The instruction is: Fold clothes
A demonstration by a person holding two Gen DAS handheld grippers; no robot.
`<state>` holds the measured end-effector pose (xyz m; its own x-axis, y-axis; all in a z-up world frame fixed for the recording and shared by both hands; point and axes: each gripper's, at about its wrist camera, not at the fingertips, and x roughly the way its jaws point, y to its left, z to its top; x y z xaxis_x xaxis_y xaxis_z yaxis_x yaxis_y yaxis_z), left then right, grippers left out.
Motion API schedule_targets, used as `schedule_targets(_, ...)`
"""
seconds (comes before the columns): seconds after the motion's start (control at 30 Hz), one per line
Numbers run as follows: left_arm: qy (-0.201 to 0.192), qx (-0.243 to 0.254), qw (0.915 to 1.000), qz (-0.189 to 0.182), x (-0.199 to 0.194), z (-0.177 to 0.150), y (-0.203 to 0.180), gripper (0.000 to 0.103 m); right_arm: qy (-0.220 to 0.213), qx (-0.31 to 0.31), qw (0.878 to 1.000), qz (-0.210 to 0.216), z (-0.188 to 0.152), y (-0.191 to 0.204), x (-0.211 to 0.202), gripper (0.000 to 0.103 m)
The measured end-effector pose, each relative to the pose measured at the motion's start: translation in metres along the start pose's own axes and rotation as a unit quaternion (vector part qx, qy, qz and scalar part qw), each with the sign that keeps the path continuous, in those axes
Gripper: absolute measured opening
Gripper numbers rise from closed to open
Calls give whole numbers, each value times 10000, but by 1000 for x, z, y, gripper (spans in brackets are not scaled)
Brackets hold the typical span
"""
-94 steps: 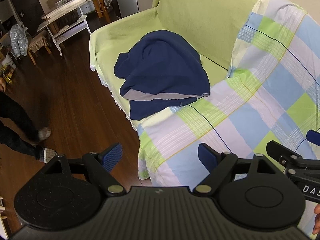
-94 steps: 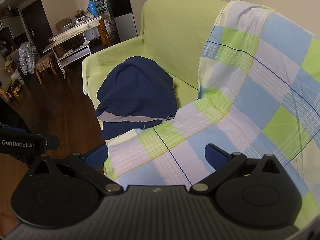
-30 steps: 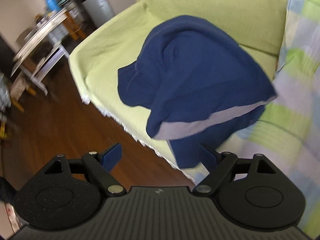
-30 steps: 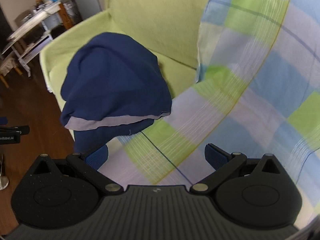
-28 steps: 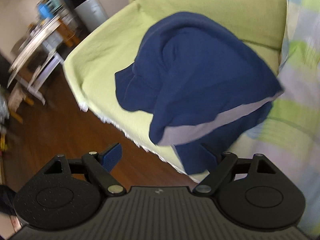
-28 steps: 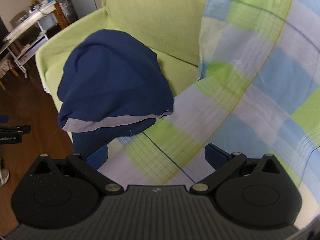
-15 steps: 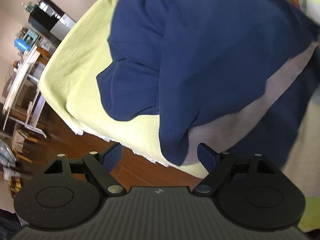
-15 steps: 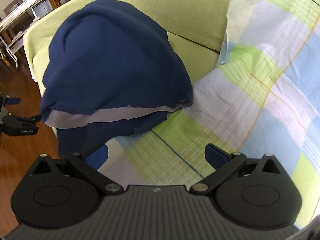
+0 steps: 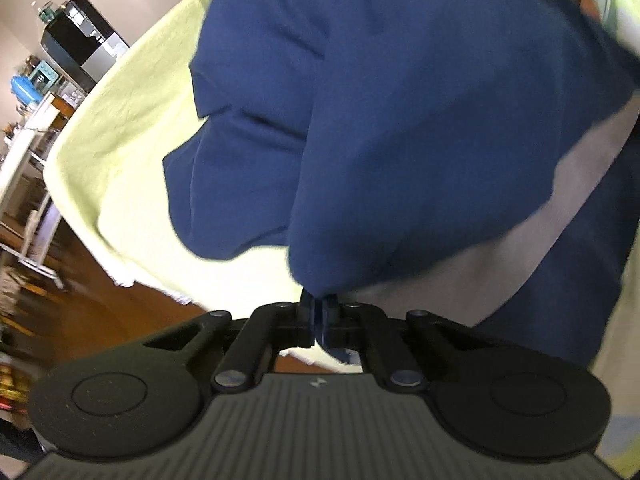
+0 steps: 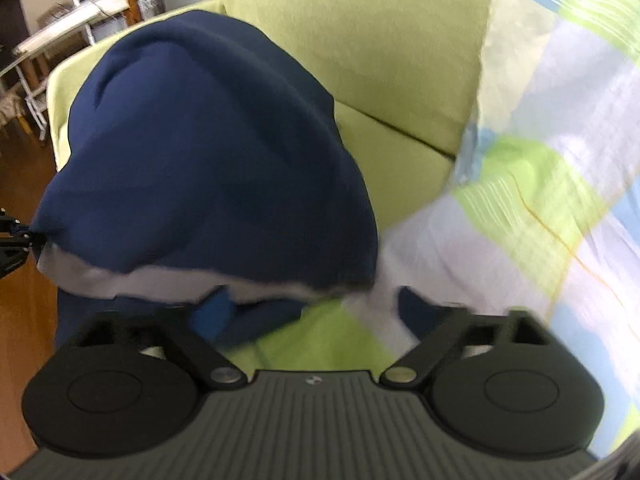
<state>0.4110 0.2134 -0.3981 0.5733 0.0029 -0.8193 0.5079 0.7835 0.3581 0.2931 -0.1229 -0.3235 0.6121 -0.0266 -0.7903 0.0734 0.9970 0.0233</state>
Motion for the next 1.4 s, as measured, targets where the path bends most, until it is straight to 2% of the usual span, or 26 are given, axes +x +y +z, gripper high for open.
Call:
schedule_targets(0.03, -19, -86, 10000, -47, -1, 1, 3, 0, 107, -96, 9999, -15, 3, -5, 14, 37)
schedule_targets(0.07, -8, -189, 9998, -92, 0, 1, 7, 0, 160, -133, 9998, -41, 5, -8, 21, 36)
schedule_targets(0.23, 188, -213, 9994, -201, 17, -7, 12, 0, 366, -597, 9968, -383, 6, -16, 60, 36)
schedule_targets(0.37, 296, -67, 9989, -362, 33, -7, 8, 0, 390, -909, 9947, -269, 2, -11, 79, 36)
schedule_targets(0.43, 288, -47, 9984, -476, 39, -3, 6, 0, 302, -1210, 9920, -184, 3, -3, 86, 1)
schedule_targets(0.47, 256, -81, 9981, -546, 38, -1, 6, 0, 268, -1219, 9921, -118, 7, -1, 88, 1)
schedule_targets(0.57, 90, -187, 9963, -838, 26, 4, 16, 0, -108, -914, 9957, 86, 23, 1, 75, 1)
schedule_targets(0.67, -89, -329, 9936, -1081, -1, 7, 32, 0, -821, -319, 9957, 294, 59, -5, 28, 1)
schedule_targets(0.73, -269, -451, 9906, -1260, -24, 11, 42, 0, -1254, -67, 9916, 303, 77, -11, -3, 1)
schedule_targets(0.8, -699, -525, 9846, -1514, -75, 21, 53, 0, -1752, 249, 9839, 250, 96, -20, -43, 1)
schedule_targets(0.87, -979, -506, 9798, -1666, -107, 27, 56, 0, -2147, 497, 9753, 133, 106, -30, -83, 1)
schedule_targets(0.9, -1182, -489, 9754, -1793, -130, 31, 57, 0, -2324, 612, 9707, 70, 110, -35, -102, 1)
schedule_targets(0.93, -1479, -473, 9674, -2001, -165, 36, 58, 0, -2437, 696, 9673, -8, 109, -39, -119, 1)
schedule_targets(1.0, -1754, -412, 9570, -2274, -211, 39, 48, 0, -2645, 870, 9603, -163, 106, -49, -154, 0)
schedule_targets(1.1, -1948, -237, 9445, -2633, -261, 35, 18, 0, -2720, 1075, 9554, -402, 84, -66, -211, 0)
schedule_targets(1.17, -2042, -129, 9346, -2908, -285, 29, -6, 0, -2601, 1016, 9571, -769, 58, -78, -244, 0)
schedule_targets(1.2, -2052, -74, 9296, -3060, -295, 25, -22, 0, -2479, 1080, 9588, -876, 41, -90, -256, 0)
schedule_targets(1.3, -1917, 61, 9073, -3741, -324, 3, -85, 0, -2137, 1235, 9620, -1164, -11, -125, -290, 0)
schedule_targets(1.37, -1684, 187, 8900, -4234, -336, -15, -142, 0, -1798, 1209, 9641, -1534, -59, -156, -317, 0)
schedule_targets(1.4, -1537, 270, 8824, -4439, -339, -23, -170, 0, -1685, 1218, 9643, -1642, -71, -166, -322, 0)
